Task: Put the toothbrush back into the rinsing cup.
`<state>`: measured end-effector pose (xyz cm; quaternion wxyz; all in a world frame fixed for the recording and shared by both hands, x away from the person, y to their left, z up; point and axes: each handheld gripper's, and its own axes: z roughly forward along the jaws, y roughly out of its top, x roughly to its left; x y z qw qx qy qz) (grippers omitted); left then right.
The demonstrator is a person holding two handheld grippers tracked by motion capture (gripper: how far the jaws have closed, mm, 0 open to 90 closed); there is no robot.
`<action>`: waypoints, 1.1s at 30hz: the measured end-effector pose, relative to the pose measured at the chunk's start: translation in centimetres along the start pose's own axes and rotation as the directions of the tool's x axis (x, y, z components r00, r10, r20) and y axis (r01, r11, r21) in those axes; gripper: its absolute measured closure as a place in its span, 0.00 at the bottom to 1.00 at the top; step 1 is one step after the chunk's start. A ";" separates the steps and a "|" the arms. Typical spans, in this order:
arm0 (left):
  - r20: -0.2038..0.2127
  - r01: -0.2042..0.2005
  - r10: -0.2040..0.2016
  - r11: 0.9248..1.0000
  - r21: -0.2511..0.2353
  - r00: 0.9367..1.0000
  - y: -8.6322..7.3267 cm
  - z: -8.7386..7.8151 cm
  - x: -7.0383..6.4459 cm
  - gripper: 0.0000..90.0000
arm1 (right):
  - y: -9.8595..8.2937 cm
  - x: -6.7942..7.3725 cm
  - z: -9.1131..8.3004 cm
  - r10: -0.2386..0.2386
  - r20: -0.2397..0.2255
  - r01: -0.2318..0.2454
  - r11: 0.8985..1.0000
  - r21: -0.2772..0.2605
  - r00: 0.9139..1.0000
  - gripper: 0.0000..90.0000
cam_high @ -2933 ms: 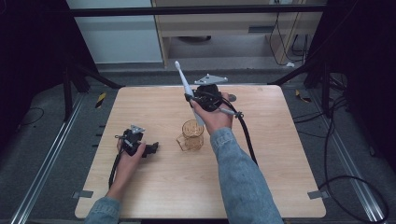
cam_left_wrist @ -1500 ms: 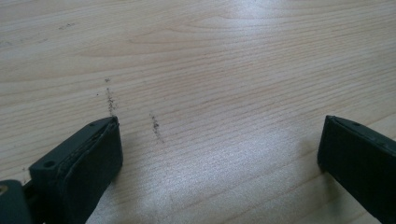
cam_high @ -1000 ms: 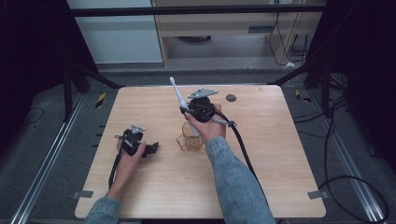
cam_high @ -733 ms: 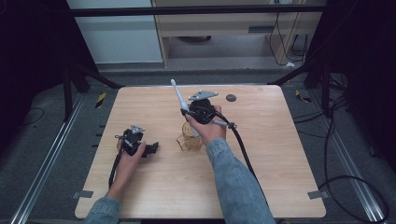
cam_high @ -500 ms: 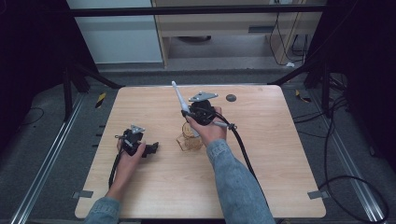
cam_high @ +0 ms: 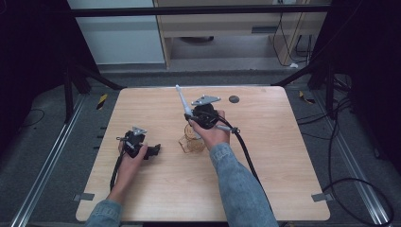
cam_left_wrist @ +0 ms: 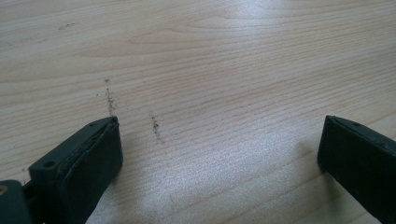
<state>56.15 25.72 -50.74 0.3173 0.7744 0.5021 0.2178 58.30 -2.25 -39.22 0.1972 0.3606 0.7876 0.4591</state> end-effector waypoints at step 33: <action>0.000 0.000 0.000 1.000 0.000 1.000 0.0 0.0 0.0 0.00 | -1.4 0.2 -0.1 -0.015 -0.004 0.015 0.999 0.046 1.000 0.74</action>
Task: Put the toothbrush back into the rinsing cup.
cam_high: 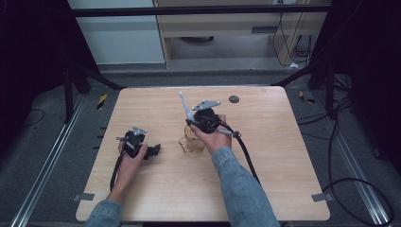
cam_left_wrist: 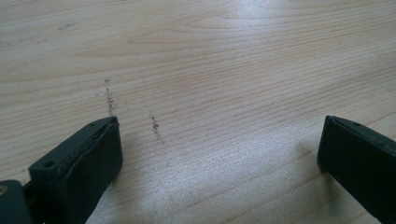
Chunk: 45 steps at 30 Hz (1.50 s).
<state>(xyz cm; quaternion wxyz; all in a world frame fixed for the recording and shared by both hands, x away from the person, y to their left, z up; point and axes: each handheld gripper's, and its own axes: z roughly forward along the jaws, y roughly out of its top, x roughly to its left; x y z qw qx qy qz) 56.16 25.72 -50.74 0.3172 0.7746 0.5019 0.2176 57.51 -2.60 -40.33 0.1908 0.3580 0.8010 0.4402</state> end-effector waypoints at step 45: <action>0.000 0.001 -0.001 1.000 -0.001 1.000 0.0 0.0 0.0 0.00 | -0.9 0.4 0.5 -0.031 0.005 0.031 0.999 0.035 0.999 0.74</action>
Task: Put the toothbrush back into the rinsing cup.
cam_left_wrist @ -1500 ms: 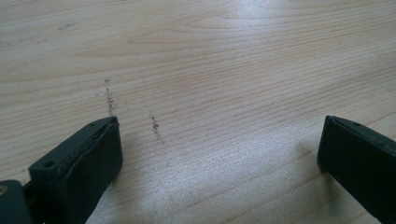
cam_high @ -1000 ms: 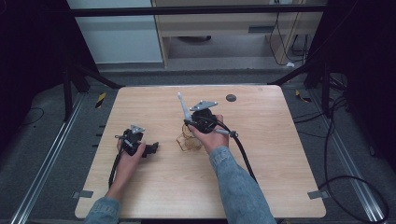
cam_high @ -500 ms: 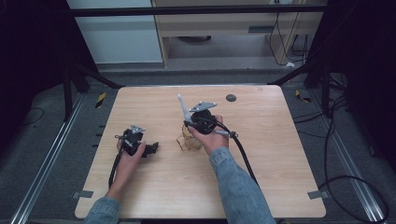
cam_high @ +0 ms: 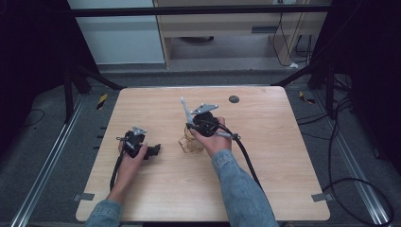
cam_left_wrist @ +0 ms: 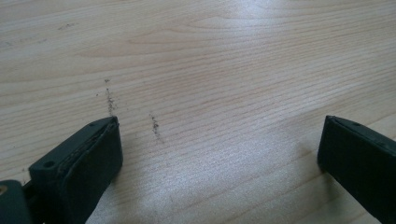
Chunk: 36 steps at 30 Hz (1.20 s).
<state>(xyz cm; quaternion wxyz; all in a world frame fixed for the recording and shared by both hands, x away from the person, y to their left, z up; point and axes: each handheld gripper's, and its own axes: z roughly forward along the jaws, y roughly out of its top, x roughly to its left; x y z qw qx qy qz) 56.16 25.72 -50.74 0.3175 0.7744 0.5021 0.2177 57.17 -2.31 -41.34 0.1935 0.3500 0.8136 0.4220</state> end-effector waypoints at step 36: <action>0.001 -0.001 0.001 1.000 0.000 1.000 0.0 0.0 0.0 0.00 | 0.3 0.2 0.4 -0.006 0.002 0.006 1.000 -0.001 1.000 0.73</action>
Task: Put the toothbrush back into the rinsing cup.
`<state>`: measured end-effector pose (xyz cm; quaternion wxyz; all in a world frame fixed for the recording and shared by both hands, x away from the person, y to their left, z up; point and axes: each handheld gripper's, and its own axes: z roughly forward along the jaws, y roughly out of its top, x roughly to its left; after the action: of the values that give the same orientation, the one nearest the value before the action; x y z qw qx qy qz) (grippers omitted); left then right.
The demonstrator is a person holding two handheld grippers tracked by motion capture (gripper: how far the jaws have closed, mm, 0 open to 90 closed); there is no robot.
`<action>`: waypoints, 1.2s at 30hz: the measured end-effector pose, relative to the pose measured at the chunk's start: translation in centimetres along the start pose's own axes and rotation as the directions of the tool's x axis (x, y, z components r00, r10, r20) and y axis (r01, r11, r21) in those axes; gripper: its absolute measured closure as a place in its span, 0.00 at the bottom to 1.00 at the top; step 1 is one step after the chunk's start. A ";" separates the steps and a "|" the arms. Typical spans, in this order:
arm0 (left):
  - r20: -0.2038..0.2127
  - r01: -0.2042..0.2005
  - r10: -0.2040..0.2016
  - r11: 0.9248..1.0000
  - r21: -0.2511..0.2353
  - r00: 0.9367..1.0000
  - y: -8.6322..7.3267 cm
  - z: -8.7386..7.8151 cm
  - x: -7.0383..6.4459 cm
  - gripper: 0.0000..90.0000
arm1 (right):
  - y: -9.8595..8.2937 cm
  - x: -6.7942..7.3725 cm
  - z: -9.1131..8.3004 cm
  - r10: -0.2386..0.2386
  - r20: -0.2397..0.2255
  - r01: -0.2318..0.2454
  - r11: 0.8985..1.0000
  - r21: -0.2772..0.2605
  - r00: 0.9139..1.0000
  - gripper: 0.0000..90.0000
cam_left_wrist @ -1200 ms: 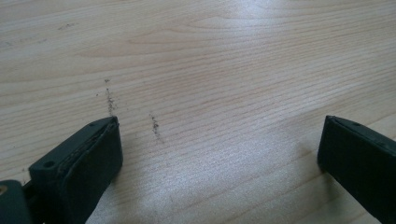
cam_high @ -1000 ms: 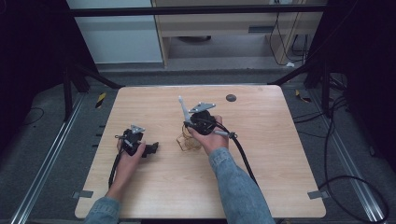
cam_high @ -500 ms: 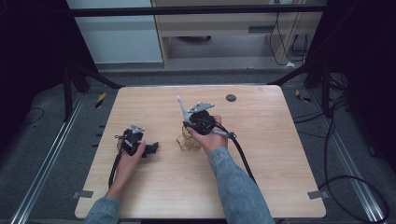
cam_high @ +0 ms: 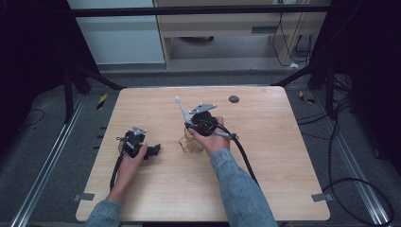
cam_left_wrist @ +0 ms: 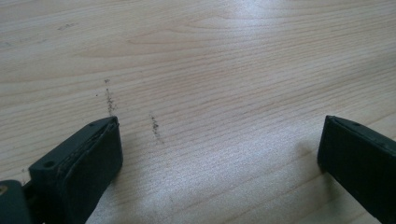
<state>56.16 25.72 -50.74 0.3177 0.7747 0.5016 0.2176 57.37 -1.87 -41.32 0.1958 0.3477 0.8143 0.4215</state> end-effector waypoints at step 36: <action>0.000 0.000 0.000 1.000 0.000 1.000 0.0 0.0 0.0 0.00 | 0.1 0.1 -1.3 -0.018 0.001 0.018 1.000 -0.006 1.000 0.73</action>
<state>56.16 25.72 -50.74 0.3176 0.7748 0.5015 0.2175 56.53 -2.45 -40.45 0.2012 0.3402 0.8161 0.4217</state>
